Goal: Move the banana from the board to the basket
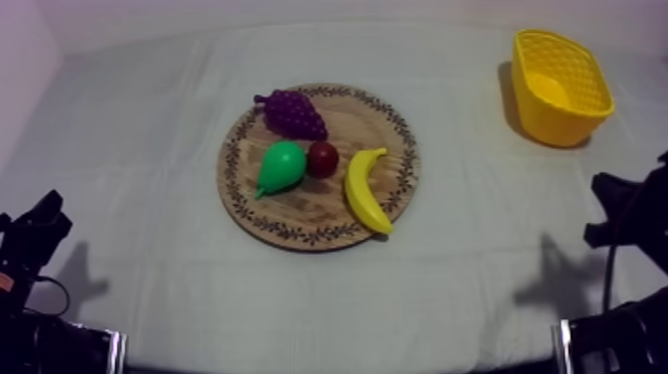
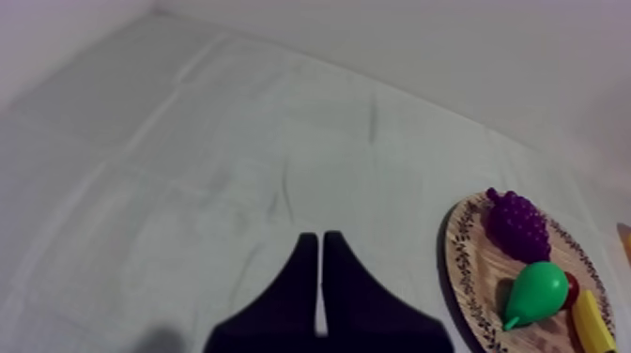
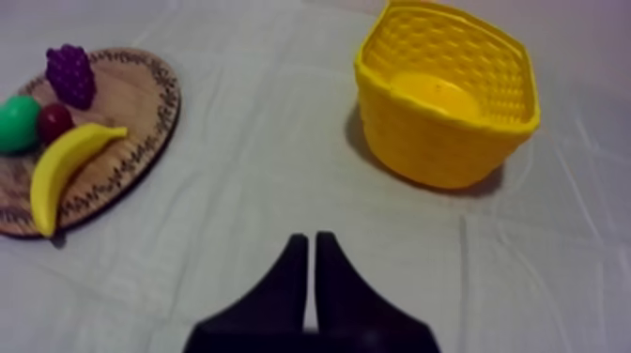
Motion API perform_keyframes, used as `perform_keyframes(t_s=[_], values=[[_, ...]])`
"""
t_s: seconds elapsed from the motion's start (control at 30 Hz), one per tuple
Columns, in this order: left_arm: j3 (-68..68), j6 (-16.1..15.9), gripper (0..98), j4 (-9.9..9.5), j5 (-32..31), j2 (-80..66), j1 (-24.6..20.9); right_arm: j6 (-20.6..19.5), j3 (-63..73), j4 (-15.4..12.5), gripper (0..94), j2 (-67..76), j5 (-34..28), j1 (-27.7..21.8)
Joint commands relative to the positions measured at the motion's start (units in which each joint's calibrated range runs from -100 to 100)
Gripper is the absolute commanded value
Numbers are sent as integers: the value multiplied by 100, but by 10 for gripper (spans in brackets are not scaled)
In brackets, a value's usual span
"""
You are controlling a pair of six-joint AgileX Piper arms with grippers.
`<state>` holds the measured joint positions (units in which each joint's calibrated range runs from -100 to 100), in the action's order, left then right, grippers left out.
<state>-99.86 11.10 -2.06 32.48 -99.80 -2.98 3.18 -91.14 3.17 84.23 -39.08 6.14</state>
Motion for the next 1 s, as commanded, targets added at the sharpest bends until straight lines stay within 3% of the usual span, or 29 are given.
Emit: perform_keyframes(t_s=[0.0, 0.17, 0.43, 0.7, 0.87, 0.97], values=[[-3, 1, 1, -1, 2, -3, -3, -304, 949, 48, 7, -752, -229, 78], [-3, 1, 1, -1, 2, -3, -3, -690, 2383, 238, 7, -1791, -599, 355], [-3, 1, 1, -1, 2, -3, -3, -1635, 3861, 798, 7, -2957, -1388, 1397], [-3, 1, 1, -1, 2, -3, -3, -2105, 4743, 784, 7, -3984, -2081, 2266], [-3, 2, 1, -1, 2, -3, -3, -2728, 5012, 1391, 5, -4411, -2319, 2943], [-3, 4, 1, -1, 2, -3, -3, -3142, 4998, 1614, 4, -4684, -2305, 3165]])
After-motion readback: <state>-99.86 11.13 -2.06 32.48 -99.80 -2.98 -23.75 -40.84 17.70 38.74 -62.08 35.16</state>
